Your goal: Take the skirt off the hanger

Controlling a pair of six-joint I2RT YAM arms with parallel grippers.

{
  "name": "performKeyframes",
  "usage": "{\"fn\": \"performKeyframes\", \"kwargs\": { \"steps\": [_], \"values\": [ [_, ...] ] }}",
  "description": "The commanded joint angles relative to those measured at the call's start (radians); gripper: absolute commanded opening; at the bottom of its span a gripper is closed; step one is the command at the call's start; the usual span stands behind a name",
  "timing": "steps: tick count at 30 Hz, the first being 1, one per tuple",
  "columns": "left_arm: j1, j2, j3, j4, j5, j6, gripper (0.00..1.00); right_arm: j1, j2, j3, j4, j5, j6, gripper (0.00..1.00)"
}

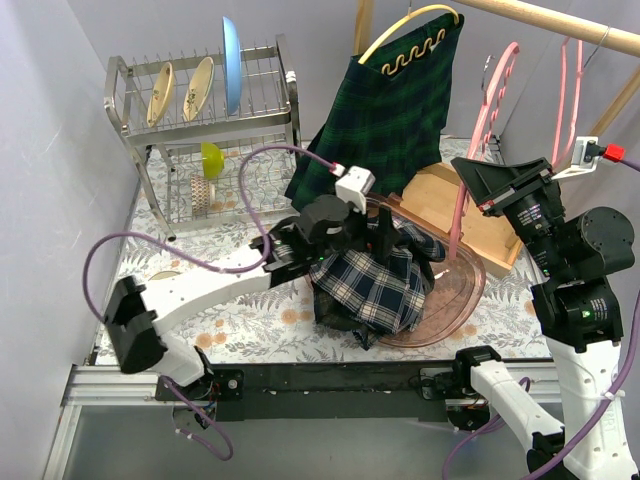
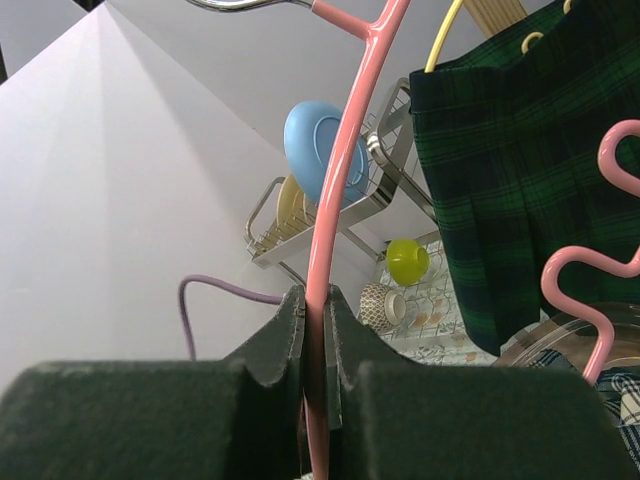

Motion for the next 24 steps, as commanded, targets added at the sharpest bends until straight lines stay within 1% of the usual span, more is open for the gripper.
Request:
{"fn": "performKeyframes", "kwargs": {
  "steps": [1,3,5,8,9,10,13,14,16,18,19,20,21,24],
  "values": [
    [0.000,-0.147,-0.029,-0.280,-0.051,-0.018,0.93,-0.006,-0.016,0.008,0.113,0.003,0.009,0.01],
    [0.000,-0.190,-0.098,-0.325,-0.016,-0.044,0.93,-0.006,-0.016,0.005,0.114,-0.002,0.012,0.01],
    [-0.003,-0.256,-0.159,-0.329,0.041,-0.087,0.93,-0.006,-0.015,0.003,0.116,-0.008,0.015,0.01],
    [-0.006,-0.310,-0.257,-0.306,0.080,-0.133,0.93,-0.006,-0.013,-0.003,0.119,-0.005,0.023,0.01],
    [-0.006,-0.311,-0.282,-0.271,0.083,-0.139,0.93,-0.006,-0.013,-0.004,0.123,-0.005,0.026,0.01],
    [-0.006,-0.304,-0.314,-0.259,0.080,-0.144,0.92,-0.006,-0.016,-0.007,0.127,-0.003,0.027,0.01],
    [-0.006,-0.230,-0.331,-0.251,0.045,-0.151,0.87,-0.006,-0.013,-0.006,0.133,-0.005,0.038,0.01],
    [-0.006,-0.191,-0.339,-0.250,0.028,-0.154,0.84,-0.007,-0.013,-0.004,0.131,-0.006,0.041,0.01],
    [-0.006,-0.163,-0.342,-0.216,0.018,-0.142,0.78,-0.006,-0.012,0.009,0.125,-0.003,0.037,0.01],
    [-0.006,-0.129,-0.330,-0.171,-0.011,-0.122,0.48,-0.006,-0.015,0.011,0.122,0.001,0.035,0.01],
    [-0.006,-0.118,-0.314,-0.164,-0.021,-0.113,0.37,-0.006,-0.016,0.013,0.123,0.006,0.035,0.01],
    [-0.006,-0.109,-0.282,-0.142,-0.026,-0.102,0.31,-0.006,-0.018,0.013,0.123,0.008,0.033,0.01],
    [-0.006,-0.088,-0.265,-0.132,-0.037,-0.078,0.20,-0.007,-0.018,0.011,0.122,0.009,0.030,0.01],
    [-0.006,-0.052,-0.236,-0.047,-0.061,-0.035,0.07,-0.006,-0.022,-0.003,0.120,0.014,0.027,0.01]
  ]
}}
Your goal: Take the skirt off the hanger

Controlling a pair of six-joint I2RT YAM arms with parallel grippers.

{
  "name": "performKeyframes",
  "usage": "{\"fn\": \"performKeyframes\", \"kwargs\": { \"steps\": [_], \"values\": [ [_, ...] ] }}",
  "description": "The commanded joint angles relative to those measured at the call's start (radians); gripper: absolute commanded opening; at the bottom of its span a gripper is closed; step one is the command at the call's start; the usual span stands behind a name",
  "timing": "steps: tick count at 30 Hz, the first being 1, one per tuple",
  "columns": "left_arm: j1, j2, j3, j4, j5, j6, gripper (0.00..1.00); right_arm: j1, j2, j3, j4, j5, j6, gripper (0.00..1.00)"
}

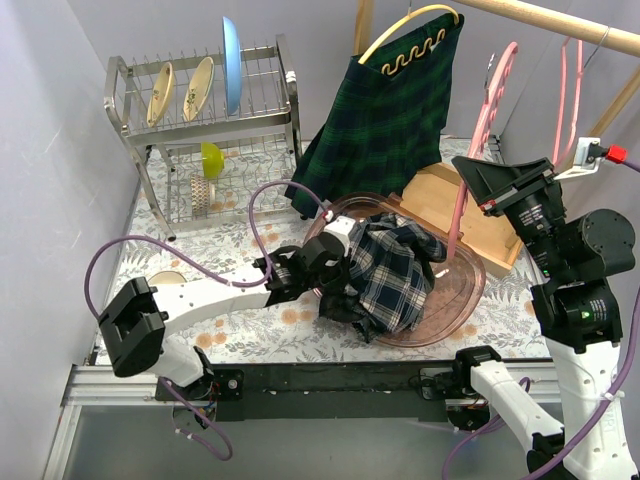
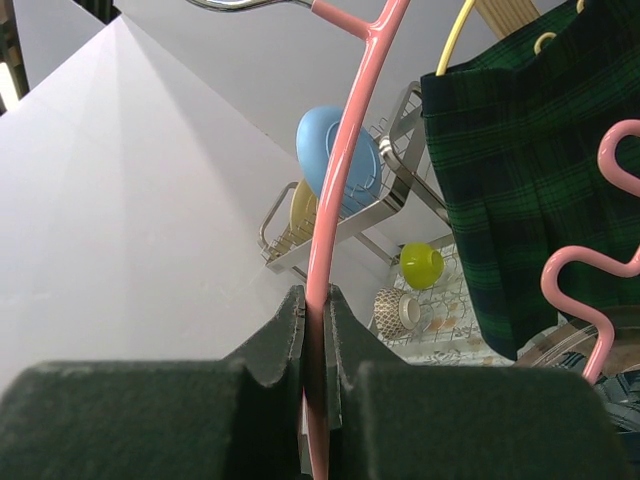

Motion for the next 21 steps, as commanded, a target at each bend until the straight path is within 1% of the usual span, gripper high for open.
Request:
{"fn": "performKeyframes", "kwargs": {
  "steps": [1,2,4,6,7,11,13,16,17,21],
  "values": [
    [-0.002,0.029,0.060,0.168,-0.075,0.074,0.05,-0.006,-0.019,0.001,0.099,0.014,-0.013,0.01],
    [-0.002,0.041,0.049,0.222,-0.087,0.076,0.04,-0.004,-0.019,-0.009,0.103,0.014,-0.012,0.01],
    [-0.002,0.099,0.018,0.253,-0.090,0.053,0.02,-0.006,-0.019,-0.015,0.105,0.009,-0.018,0.01],
    [-0.002,0.147,-0.005,0.279,-0.077,0.021,0.02,-0.006,-0.015,-0.017,0.103,0.005,-0.025,0.01],
    [-0.002,0.194,-0.026,0.282,-0.072,-0.016,0.02,-0.006,-0.015,-0.016,0.102,0.005,-0.031,0.01],
    [-0.002,0.276,-0.059,0.267,-0.081,-0.077,0.00,-0.007,-0.015,-0.017,0.093,0.012,-0.051,0.01],
    [-0.002,0.270,-0.062,0.256,-0.081,-0.088,0.02,-0.007,-0.018,-0.016,0.091,0.017,-0.056,0.01],
    [-0.002,0.206,-0.043,0.215,-0.083,-0.091,0.24,-0.006,-0.021,-0.017,0.086,0.021,-0.058,0.01],
    [-0.002,0.165,-0.010,0.175,-0.084,-0.087,0.43,-0.007,-0.022,-0.017,0.088,0.023,-0.056,0.01],
    [-0.002,0.079,0.104,0.072,-0.089,-0.059,0.74,-0.006,-0.025,-0.014,0.086,0.023,-0.053,0.01]
  ]
}}
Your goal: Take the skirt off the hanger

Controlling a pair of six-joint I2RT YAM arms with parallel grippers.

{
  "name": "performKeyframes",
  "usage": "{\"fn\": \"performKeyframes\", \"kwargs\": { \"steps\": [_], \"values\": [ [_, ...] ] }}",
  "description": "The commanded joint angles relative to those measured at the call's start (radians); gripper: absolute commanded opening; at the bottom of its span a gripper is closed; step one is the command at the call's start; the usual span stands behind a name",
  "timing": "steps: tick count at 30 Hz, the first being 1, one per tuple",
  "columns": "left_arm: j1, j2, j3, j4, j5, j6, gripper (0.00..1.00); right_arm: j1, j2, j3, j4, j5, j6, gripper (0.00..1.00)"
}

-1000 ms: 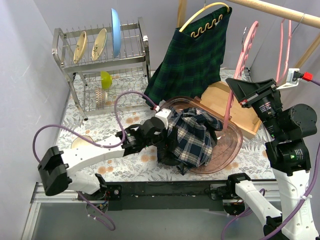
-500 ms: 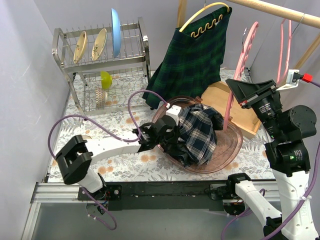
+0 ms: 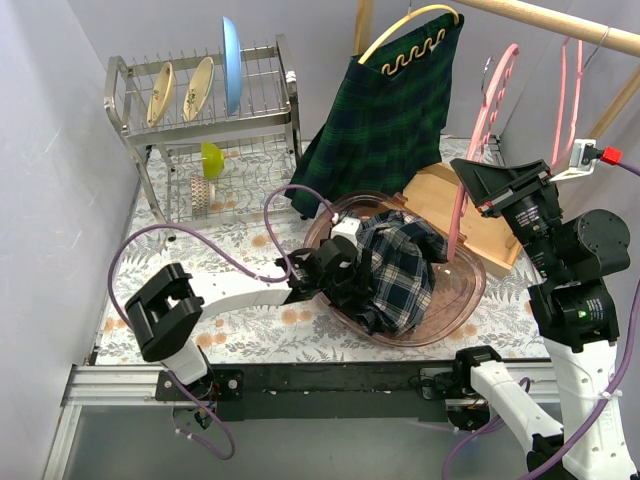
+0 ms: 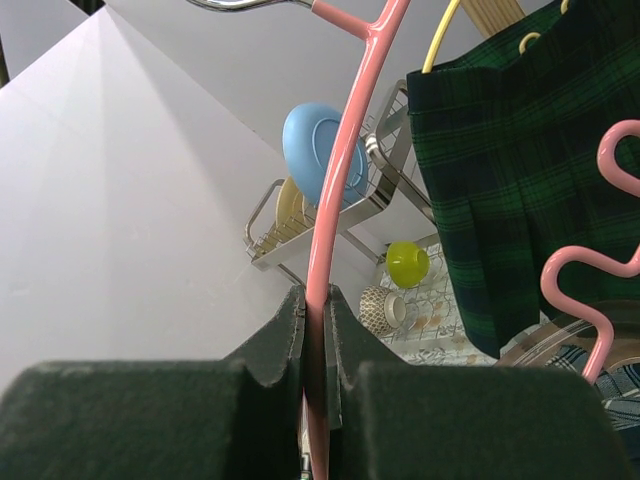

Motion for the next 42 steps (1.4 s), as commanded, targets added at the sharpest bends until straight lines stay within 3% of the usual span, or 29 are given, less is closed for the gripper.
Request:
{"fn": "performKeyframes", "kwargs": {
  "steps": [1,9,12,14,17,22,26,30,37,40,42],
  "values": [
    [-0.001,-0.125,0.135,-0.145,-0.032,0.022,0.76,-0.006,-0.017,0.014,0.078,0.020,-0.019,0.01],
    [-0.001,-0.102,0.455,-0.251,-0.089,0.097,0.78,-0.006,-0.023,0.022,0.070,0.021,-0.021,0.01],
    [-0.001,-0.035,0.524,-0.209,-0.048,0.131,0.66,-0.006,-0.023,0.019,0.072,0.023,-0.019,0.01],
    [-0.001,0.026,0.543,-0.130,0.015,0.151,0.48,-0.006,-0.023,0.017,0.072,0.024,-0.021,0.01],
    [-0.001,0.128,0.592,-0.108,0.087,0.134,0.38,-0.006,-0.020,0.013,0.076,0.023,-0.022,0.01],
    [-0.001,0.211,0.496,0.001,0.159,0.124,0.38,-0.006,-0.015,0.011,0.075,0.021,-0.034,0.01],
    [-0.001,0.255,0.356,0.068,0.188,0.059,0.31,-0.006,-0.012,0.005,0.077,0.018,-0.042,0.01],
    [-0.001,0.255,0.151,0.176,0.172,-0.025,0.32,-0.007,-0.003,0.007,0.069,0.023,-0.057,0.01],
    [-0.001,0.358,0.216,0.107,0.155,-0.047,0.34,-0.006,0.014,-0.004,0.064,0.047,-0.065,0.01],
    [-0.001,0.299,0.242,0.067,0.141,-0.025,0.39,-0.006,0.029,-0.009,0.055,0.067,-0.070,0.01],
    [-0.001,0.233,0.293,0.015,0.136,0.004,0.49,-0.006,0.046,-0.018,0.057,0.076,-0.064,0.01]
  ]
}}
